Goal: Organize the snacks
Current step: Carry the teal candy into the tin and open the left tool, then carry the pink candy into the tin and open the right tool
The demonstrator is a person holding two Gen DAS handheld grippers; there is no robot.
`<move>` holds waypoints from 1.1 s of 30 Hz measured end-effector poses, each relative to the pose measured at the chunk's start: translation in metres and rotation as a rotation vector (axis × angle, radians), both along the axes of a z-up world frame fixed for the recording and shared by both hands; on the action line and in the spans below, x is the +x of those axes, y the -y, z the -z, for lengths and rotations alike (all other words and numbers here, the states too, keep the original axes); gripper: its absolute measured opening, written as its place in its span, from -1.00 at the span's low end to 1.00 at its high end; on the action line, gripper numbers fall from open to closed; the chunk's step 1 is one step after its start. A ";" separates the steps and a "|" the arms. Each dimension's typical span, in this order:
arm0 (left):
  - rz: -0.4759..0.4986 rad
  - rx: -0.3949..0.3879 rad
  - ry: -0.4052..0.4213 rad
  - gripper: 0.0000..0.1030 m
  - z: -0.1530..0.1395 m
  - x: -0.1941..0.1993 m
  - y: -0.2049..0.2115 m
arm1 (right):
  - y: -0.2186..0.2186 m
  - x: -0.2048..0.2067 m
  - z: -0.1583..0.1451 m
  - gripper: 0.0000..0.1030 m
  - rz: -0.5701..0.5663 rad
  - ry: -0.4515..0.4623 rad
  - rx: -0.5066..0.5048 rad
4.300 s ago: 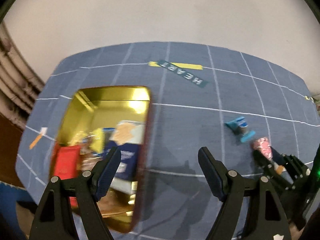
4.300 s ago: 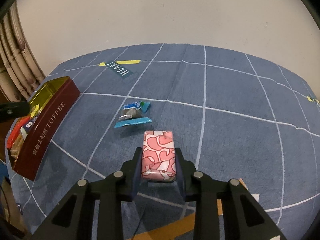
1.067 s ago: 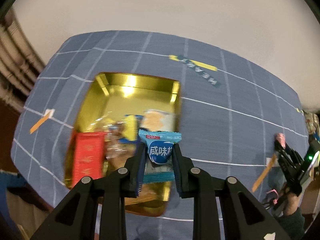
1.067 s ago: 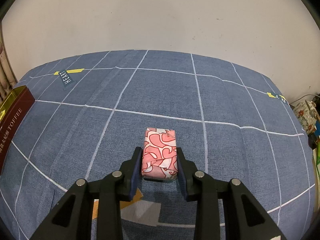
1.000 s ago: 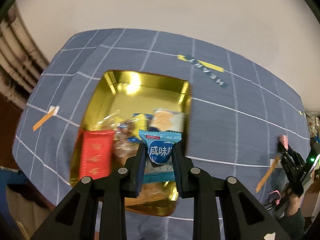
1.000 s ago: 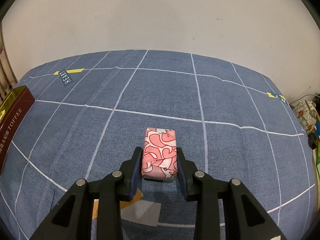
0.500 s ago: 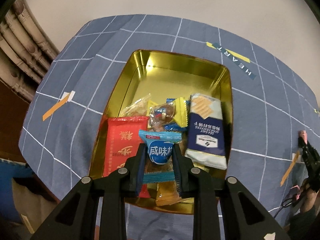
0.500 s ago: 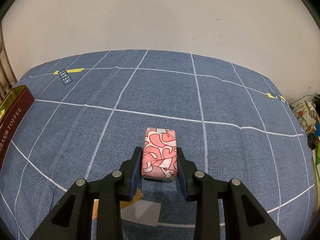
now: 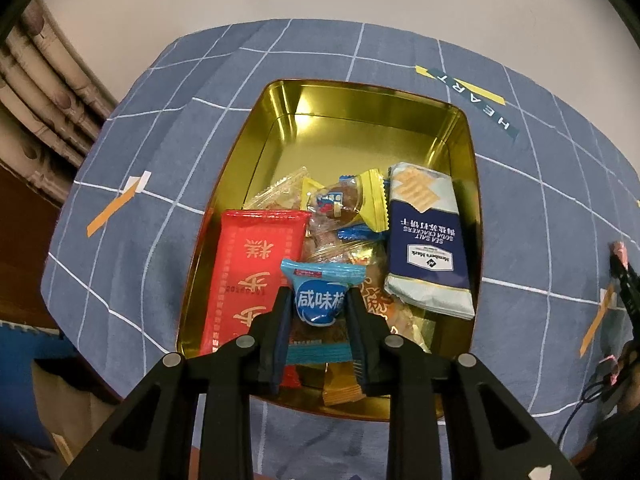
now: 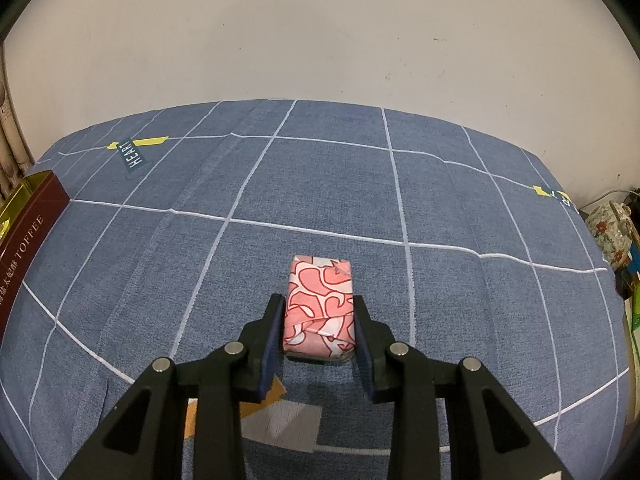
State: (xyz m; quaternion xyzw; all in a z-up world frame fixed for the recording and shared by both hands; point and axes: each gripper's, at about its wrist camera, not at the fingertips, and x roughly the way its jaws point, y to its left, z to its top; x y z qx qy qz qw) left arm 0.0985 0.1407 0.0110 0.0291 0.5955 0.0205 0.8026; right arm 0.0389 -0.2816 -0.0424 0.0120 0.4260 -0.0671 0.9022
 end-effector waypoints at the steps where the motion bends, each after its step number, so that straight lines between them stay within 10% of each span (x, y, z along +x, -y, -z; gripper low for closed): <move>1: 0.002 0.003 0.001 -0.51 0.000 0.000 0.000 | 0.000 0.000 0.000 -0.36 0.001 -0.003 0.001; 33: 0.029 0.060 0.200 0.30 -0.015 -0.035 -0.013 | -0.046 -0.009 -0.027 -0.40 -0.024 0.005 0.021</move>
